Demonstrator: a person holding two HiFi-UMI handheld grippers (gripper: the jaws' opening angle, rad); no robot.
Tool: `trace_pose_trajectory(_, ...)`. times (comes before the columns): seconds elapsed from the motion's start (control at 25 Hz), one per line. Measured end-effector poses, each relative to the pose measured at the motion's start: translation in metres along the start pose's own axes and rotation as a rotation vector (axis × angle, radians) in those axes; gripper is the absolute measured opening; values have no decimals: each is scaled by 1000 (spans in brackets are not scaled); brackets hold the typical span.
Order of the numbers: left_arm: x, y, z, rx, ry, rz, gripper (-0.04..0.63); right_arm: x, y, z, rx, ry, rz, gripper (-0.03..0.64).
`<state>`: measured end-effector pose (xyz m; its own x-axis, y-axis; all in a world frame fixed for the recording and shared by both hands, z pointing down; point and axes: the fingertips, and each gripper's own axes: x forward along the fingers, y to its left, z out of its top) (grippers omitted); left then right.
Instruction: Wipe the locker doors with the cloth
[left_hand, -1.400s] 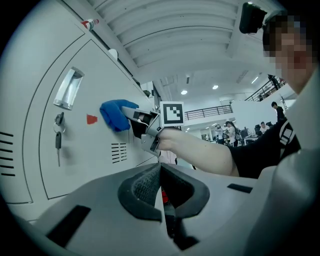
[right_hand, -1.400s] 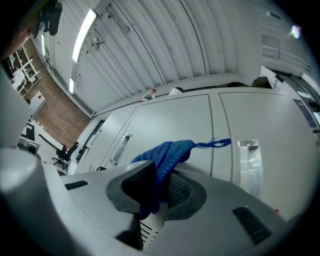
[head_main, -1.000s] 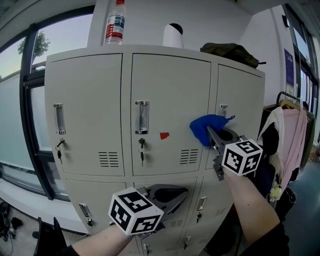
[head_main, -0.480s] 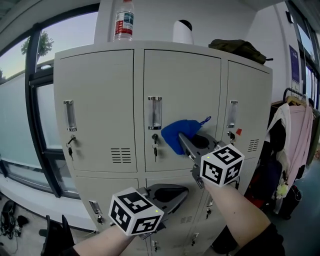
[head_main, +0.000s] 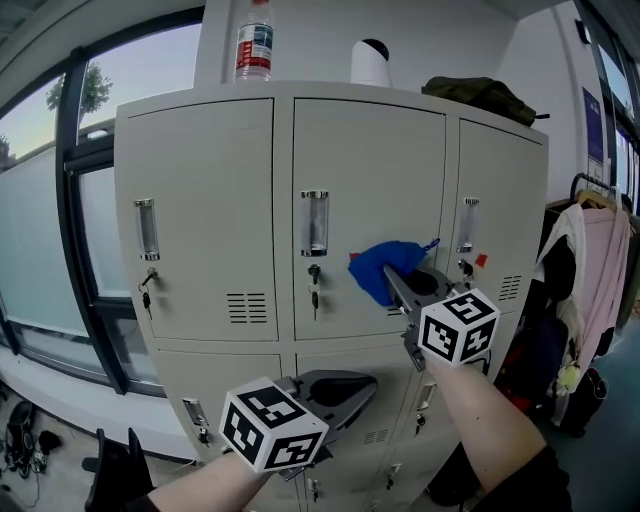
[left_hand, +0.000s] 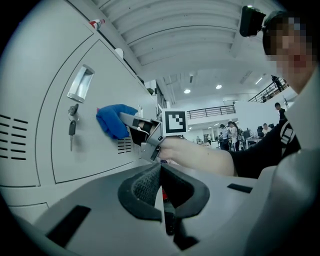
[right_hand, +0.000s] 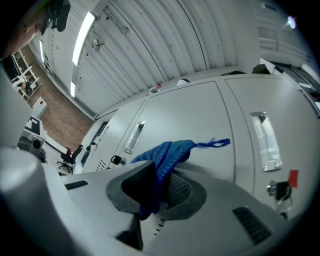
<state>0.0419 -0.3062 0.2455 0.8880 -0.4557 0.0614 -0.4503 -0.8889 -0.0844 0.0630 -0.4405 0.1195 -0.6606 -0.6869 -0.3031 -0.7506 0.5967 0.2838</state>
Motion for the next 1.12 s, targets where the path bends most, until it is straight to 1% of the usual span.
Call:
trace_pose_trajectory(0.28,29,-17,2,11,10,-49,6,-46,-71,-6,-7,30,-143,48)
trace_pose_trajectory(0.48,44,-30,4,20,23,-74,6,-69,-98,-13,-24,56,-206,48)
trace_pose_trajectory(0.56,46,-32,4,22,25,-77,6,-75,-101,-14,-11,54,-217,48)
trace_pose_trajectory(0.64,45,-31,3,20,25,-72,6,-74,-92,-11,6,32,-196,48)
trace_pose_trajectory(0.8,39,-26,0,15,30,-52,6,-54,-40,-5,34,-15,-63,48)
trace_pose_trajectory(0.96,26,-20,-1,13,33,-27,6,-22,17,-13,48,-17,57,48)
trace_pose_trajectory(1.12,10,-13,-3,9,38,5,6,6,55,-21,76,-16,124,48)
